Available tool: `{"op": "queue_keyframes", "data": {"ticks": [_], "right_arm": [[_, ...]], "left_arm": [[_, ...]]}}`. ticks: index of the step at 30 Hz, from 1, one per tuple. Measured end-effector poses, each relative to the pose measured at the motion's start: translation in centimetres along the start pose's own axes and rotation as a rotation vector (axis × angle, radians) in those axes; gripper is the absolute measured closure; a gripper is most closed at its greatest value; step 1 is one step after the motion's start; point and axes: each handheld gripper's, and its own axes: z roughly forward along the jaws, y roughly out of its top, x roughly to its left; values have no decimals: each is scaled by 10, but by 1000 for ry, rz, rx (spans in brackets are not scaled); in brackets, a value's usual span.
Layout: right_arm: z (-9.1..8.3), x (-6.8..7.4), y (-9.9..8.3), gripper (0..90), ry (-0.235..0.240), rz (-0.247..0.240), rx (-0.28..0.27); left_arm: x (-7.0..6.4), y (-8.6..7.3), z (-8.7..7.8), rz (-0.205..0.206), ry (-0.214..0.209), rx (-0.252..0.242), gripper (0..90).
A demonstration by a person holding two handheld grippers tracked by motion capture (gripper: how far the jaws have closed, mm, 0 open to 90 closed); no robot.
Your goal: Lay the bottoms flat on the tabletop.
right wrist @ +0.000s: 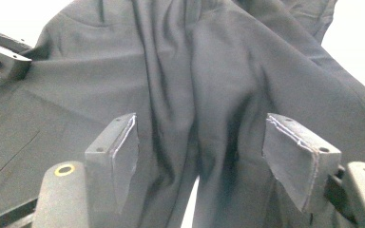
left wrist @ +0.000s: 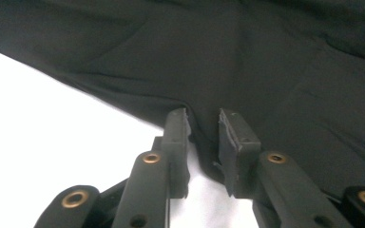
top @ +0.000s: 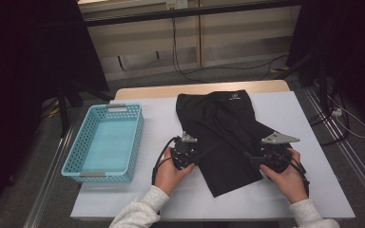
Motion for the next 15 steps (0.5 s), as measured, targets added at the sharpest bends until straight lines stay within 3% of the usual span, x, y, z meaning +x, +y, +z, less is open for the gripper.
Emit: {"op": "queue_keyframes", "data": {"ticks": [6,10,15], "right_arm": [[0,1,0,286,0,-1,-2],[0,0,0,286,1,3,-4],[0,2,0,285,7,0,-3]], "left_arm": [[-1,0,1,-23,-36,5,870],[0,0,1,-36,-54,7,882],[7,0,-1,-82,-88,20,886]]}}
